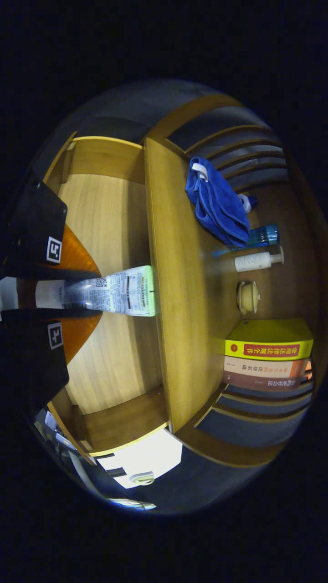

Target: Pull open the drawer, take out the items inside it, and place them on the countertop above the cabinet.

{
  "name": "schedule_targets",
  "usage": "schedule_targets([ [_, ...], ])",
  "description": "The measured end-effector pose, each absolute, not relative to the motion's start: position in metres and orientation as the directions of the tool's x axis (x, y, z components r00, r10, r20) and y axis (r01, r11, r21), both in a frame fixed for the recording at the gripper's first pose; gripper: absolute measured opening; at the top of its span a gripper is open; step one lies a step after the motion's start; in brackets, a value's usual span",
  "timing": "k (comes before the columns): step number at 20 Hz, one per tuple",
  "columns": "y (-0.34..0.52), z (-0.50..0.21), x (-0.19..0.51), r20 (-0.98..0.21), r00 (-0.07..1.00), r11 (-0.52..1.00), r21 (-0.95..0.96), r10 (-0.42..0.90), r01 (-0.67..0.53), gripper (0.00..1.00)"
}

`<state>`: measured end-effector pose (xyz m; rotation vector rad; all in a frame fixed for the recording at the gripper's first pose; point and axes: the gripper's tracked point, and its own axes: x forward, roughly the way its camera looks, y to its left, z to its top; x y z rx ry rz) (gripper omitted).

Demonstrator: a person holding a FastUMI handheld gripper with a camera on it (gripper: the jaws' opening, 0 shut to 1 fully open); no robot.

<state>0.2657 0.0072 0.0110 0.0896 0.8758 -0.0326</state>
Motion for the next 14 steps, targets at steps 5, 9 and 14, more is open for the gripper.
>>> schedule_targets([
  [5, 0.012, 0.066, 0.27, -0.646, 0.758, 0.987, 0.16, 0.09, 0.02, 0.33],
  [9, 0.004, 0.132, 0.31, -0.525, 0.848, 0.988, 0.152, 0.077, 0.005, 0.33],
  [14, 0.009, 0.171, 0.369, -0.428, 0.904, 0.999, 0.049, 0.022, -0.002, 0.33],
])
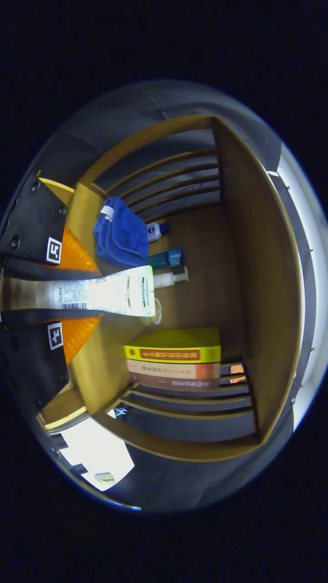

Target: Pull open the drawer, take out the items inside it, and place them on the countertop above the cabinet.

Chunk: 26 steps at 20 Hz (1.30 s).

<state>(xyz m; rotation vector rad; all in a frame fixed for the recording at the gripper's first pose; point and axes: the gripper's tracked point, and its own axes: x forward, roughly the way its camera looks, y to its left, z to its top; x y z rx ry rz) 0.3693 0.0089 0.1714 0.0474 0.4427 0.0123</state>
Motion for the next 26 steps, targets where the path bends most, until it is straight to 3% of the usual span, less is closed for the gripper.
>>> schedule_targets([
  [4, 0.024, 0.153, 0.416, -0.483, 0.874, 0.997, 0.07, 0.051, -0.02, 0.33],
  [12, 0.037, 0.059, 0.44, -0.755, 0.65, 0.992, 0.123, 0.088, 0.009, 0.33],
  [20, 0.032, 0.035, 0.459, -0.787, 0.616, 0.999, 0.043, 0.024, 0.015, 0.33],
  [26, 0.031, 0.024, 0.465, -0.757, 0.653, 0.997, 0.053, 0.009, 0.048, 0.44],
])
